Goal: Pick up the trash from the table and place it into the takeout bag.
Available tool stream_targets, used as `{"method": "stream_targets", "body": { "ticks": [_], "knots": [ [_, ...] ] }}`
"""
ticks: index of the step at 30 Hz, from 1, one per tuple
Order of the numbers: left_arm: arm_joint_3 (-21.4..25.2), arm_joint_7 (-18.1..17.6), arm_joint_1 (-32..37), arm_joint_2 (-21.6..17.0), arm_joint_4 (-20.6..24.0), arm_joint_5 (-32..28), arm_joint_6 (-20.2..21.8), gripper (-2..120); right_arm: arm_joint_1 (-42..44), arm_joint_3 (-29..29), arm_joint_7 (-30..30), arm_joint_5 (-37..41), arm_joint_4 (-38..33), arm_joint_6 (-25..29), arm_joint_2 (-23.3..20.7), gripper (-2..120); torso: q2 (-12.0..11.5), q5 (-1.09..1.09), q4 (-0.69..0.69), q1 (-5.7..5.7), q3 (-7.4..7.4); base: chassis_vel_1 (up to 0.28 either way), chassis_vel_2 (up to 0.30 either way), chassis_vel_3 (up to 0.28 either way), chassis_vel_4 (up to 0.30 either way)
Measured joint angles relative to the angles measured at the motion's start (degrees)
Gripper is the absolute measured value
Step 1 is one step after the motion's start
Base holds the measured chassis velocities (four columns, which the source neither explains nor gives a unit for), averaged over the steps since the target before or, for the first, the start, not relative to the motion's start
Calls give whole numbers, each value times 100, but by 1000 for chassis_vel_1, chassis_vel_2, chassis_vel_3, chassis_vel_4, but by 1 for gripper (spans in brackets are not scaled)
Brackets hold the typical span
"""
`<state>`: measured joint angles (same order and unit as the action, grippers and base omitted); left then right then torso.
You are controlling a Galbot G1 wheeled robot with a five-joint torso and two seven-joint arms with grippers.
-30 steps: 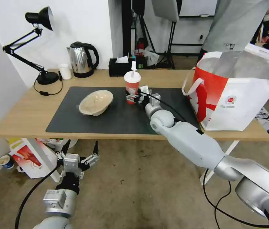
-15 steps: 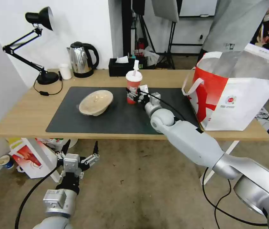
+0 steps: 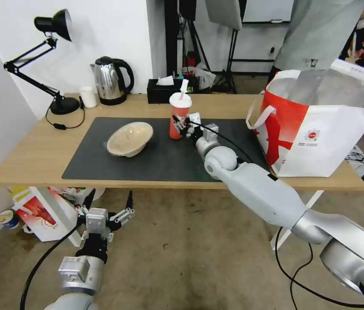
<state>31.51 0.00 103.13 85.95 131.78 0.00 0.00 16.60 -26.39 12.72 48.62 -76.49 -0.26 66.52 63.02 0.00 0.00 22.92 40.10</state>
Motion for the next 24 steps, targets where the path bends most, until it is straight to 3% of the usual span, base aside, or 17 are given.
{"method": "stream_targets", "body": {
  "ticks": [7, 12, 19, 24],
  "knots": [
    [0, 0, 0, 0, 0, 0, 0, 100, -96, -118, -35, -240, -458, -313, -523, 6, 0, 1, 0, 0, 0, 0, 0, 0, 0],
    [1, 0, 0, 0, 0, 0, 0, 100, -137, -195, -196, -558, -832, -428, -966, 6, 0, 0, -1, 0, 0, 0, 0, 0, 0],
    [0, 0, 1, 0, 0, 0, 0, 100, -364, -501, -583, -1263, -1627, -509, -1986, 6, 0, -2, 0, 0, -1, 0, 0, 0, 0],
    [0, 0, 0, 0, 0, 0, 0, 100, -403, -574, -655, -1392, -1960, -489, -2386, 6, 0, 1, 1, 0, -1, 0, 0, 0, 0]
  ]
}}
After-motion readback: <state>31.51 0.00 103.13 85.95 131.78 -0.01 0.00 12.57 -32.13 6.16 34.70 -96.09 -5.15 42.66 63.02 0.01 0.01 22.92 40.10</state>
